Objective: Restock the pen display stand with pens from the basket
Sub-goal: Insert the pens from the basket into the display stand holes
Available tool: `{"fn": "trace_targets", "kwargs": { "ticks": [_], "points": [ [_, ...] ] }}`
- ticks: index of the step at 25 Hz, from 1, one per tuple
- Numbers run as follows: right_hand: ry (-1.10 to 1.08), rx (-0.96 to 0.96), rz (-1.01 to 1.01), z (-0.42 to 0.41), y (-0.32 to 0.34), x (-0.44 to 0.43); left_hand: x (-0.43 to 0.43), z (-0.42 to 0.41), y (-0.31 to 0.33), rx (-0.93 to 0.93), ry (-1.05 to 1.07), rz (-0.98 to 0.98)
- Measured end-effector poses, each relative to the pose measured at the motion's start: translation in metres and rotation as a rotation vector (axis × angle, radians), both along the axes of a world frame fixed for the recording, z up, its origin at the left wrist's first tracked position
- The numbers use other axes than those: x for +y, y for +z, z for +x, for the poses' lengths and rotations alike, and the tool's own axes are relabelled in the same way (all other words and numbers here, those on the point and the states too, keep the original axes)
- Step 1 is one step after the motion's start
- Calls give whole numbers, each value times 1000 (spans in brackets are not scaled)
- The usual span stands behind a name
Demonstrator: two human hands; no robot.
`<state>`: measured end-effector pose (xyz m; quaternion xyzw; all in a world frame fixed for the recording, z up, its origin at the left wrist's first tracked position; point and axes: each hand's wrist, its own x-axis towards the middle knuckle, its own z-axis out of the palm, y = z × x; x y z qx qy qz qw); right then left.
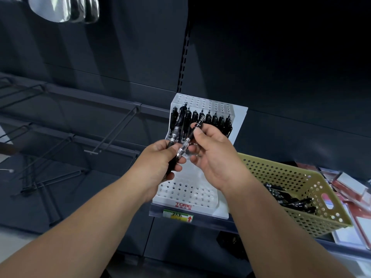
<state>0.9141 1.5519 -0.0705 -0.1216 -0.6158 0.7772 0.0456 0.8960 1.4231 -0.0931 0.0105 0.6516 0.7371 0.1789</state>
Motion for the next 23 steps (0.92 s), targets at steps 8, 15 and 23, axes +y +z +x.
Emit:
{"fn": "trace_targets", "kwargs": {
  "ticks": [8,15,23],
  "points": [
    [-185,142,299,-29,12,-4,-21,-27,-12,39,176,-94],
    [-237,272,571,-59,6,-12,-30,-37,-19,10,205,-45],
    [-232,284,664,-75,-1,-19,-32,-45,-26,3,183,-19]
  ]
}}
